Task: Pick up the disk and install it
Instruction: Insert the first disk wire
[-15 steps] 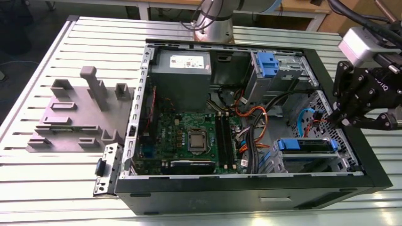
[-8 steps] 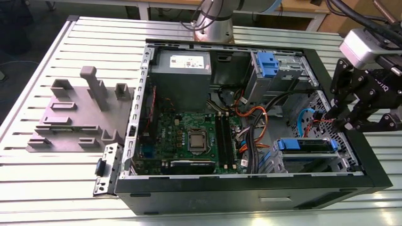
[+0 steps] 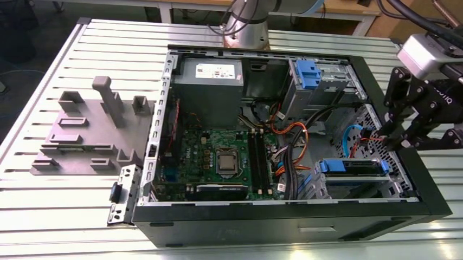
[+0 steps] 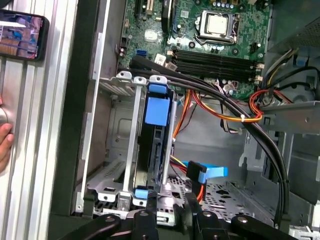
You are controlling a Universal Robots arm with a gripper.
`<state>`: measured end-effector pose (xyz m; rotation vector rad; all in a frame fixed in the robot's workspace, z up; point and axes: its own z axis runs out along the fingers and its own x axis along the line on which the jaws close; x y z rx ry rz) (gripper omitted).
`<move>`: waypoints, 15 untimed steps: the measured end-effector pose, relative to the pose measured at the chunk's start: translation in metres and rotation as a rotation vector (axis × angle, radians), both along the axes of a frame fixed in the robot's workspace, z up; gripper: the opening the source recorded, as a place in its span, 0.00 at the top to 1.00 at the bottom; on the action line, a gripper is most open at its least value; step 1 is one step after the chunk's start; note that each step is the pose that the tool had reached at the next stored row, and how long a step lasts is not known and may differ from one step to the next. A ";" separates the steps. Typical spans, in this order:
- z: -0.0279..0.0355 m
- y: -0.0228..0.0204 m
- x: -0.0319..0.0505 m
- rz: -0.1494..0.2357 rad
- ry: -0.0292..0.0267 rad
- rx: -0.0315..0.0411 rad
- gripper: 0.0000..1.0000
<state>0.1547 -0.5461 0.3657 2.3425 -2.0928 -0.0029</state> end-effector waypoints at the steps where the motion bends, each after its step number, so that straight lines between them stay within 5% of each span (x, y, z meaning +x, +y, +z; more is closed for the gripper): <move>1: -0.0002 0.0011 0.0009 0.000 0.0000 -0.0001 0.64; 8: -0.0038 0.0075 0.0057 0.002 0.0000 -0.0043 0.66; 15: -0.0066 0.0080 0.0069 0.044 -0.0001 -0.0051 0.73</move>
